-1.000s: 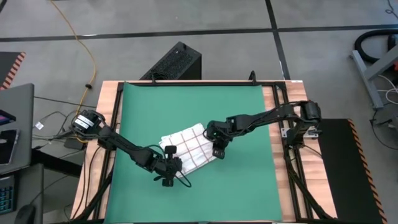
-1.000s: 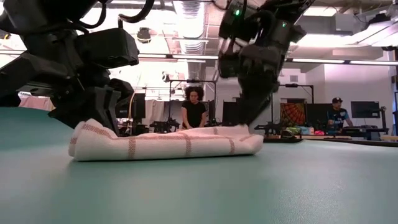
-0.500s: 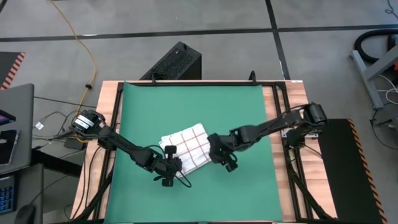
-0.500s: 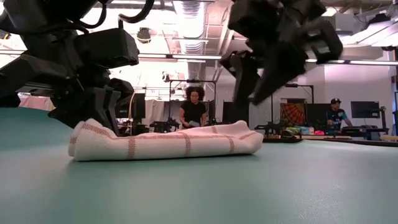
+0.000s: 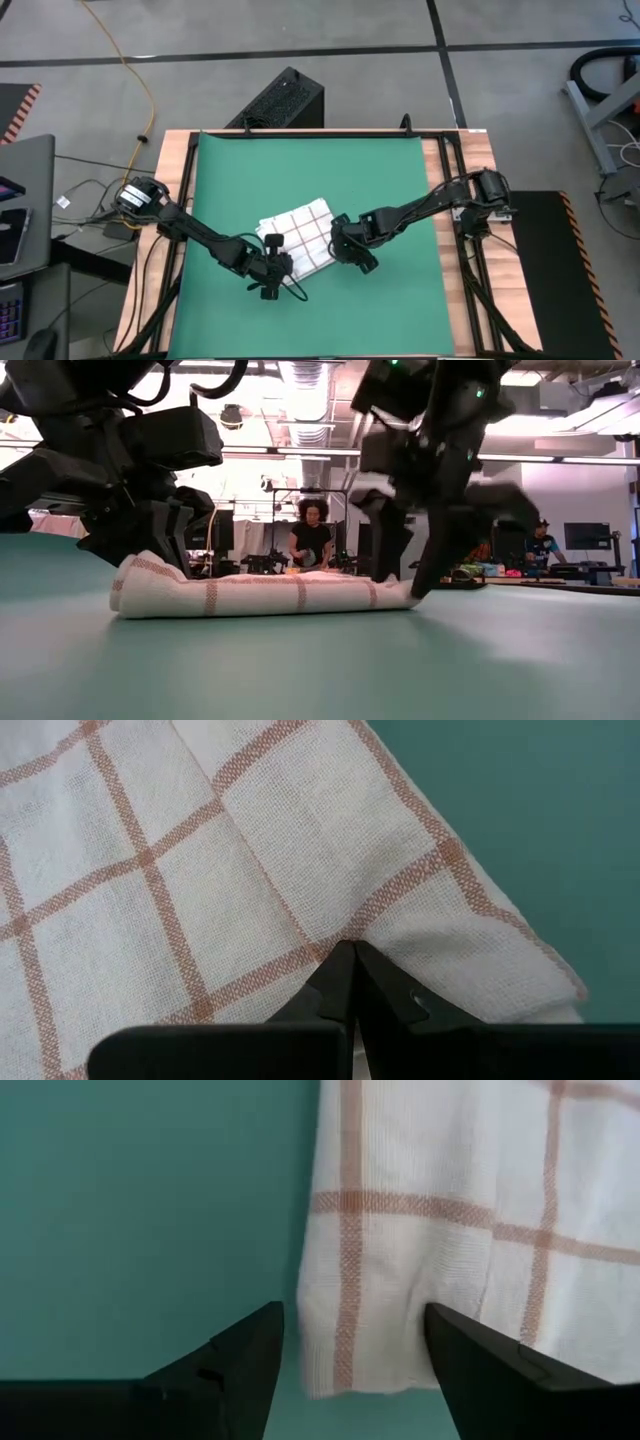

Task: Roll towel
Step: Roll the white stripe towel

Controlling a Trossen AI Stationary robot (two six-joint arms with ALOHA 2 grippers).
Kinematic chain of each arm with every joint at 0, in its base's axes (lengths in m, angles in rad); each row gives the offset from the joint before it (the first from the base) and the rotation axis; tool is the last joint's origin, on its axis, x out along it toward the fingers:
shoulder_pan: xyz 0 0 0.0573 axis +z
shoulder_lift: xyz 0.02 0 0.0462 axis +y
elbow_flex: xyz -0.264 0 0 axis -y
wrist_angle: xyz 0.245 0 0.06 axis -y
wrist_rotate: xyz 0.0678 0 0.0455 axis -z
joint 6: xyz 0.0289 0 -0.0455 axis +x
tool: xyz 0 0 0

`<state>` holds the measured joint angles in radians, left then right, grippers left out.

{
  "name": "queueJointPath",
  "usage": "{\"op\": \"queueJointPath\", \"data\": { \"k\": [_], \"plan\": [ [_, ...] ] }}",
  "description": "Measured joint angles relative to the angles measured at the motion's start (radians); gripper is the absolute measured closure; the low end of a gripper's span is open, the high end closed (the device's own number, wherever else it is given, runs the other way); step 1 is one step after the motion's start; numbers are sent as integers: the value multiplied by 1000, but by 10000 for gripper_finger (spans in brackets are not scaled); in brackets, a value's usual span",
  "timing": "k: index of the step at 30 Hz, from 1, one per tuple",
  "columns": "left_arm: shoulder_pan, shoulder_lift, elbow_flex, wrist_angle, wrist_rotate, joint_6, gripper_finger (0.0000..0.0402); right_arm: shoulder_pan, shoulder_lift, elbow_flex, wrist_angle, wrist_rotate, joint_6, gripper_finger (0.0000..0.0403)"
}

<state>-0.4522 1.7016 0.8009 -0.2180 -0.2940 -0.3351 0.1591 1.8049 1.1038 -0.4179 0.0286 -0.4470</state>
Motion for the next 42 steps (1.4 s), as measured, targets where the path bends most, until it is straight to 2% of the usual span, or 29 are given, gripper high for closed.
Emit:
{"op": "queueJointPath", "data": {
  "k": [7,10,13,18,20,24,33,38,42],
  "plan": [
    [0,0,0,-2,0,-1,401,-9,75,5,14,52,8,137],
    [0,0,0,-1,1,0,401,-10,79,4,11,69,72,153],
    [0,0,0,0,1,0,401,-10,75,4,13,85,141,203],
    [1,0,-1,14,13,0,401,-10,73,4,8,90,240,342],
    [1,0,-2,27,20,-10,401,-7,58,4,-8,75,242,379],
    [2,2,-2,69,50,-34,401,-7,11,-2,-50,16,266,375],
    [2,3,-2,168,160,-27,401,-109,-56,-3,-154,-347,441,381],
    [1,3,-2,176,168,-14,401,-152,-46,-3,-151,-407,514,381],
    [9,3,-2,183,213,-13,401,-187,-47,-3,-129,-476,596,381]
  ]
}}
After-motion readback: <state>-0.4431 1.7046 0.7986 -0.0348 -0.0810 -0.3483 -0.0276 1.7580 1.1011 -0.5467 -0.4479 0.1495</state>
